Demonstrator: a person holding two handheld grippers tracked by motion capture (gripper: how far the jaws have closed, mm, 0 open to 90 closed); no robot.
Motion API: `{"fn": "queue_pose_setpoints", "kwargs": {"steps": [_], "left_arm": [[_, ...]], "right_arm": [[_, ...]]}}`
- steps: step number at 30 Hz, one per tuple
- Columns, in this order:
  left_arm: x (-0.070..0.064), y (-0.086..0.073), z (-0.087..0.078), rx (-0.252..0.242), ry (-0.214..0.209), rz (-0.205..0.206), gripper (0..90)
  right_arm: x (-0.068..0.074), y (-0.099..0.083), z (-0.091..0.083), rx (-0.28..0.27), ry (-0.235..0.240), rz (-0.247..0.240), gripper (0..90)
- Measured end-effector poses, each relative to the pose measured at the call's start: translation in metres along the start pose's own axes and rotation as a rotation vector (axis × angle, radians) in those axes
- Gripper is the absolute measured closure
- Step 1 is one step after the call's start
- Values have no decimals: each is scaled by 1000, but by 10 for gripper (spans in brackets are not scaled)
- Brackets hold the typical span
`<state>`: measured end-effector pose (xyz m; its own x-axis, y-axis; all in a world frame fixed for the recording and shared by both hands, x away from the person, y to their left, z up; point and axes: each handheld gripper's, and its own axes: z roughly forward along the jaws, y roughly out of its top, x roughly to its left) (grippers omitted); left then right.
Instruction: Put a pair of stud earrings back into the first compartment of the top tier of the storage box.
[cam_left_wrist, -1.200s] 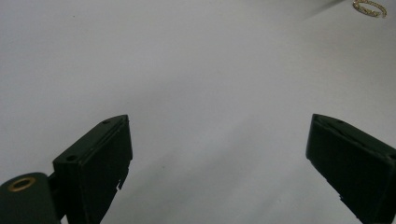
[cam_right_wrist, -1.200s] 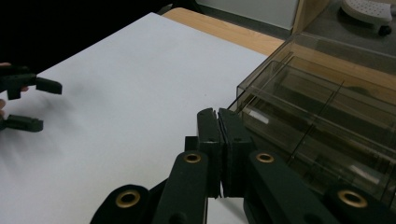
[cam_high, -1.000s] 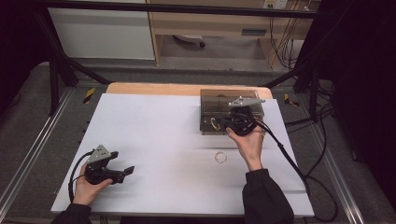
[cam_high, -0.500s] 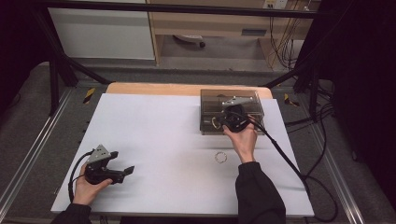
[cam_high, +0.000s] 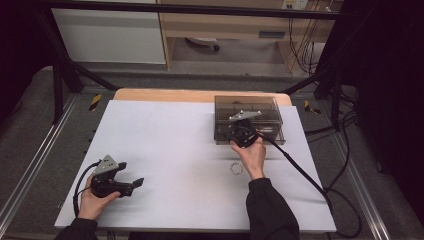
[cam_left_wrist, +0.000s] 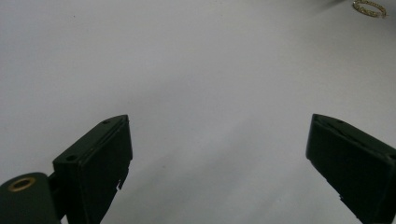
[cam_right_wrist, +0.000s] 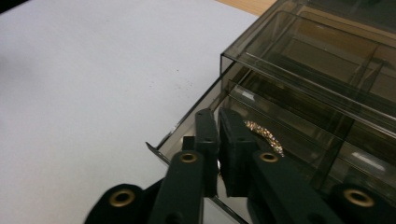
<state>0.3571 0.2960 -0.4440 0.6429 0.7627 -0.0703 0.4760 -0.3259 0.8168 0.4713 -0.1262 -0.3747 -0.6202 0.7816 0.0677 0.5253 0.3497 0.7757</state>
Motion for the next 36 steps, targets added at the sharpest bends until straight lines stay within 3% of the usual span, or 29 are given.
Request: {"fn": "queue_pose_setpoints", "kwargs": {"steps": [8,16,26,30,36], "left_arm": [[0,0,0,0,0,0,66],[0,0,1,4,1,0,66],[-1,0,1,5,1,2,65],[-1,0,1,6,1,2,65],[-1,0,1,6,3,2,65]], "right_arm": [[-3,-2,-24,-88,53,25,666],[-6,-16,-53,-140,41,17,387],[2,-46,-65,-106,48,21,144],[5,-58,-61,-72,51,35,105],[9,-75,-47,-15,58,32,114]]}}
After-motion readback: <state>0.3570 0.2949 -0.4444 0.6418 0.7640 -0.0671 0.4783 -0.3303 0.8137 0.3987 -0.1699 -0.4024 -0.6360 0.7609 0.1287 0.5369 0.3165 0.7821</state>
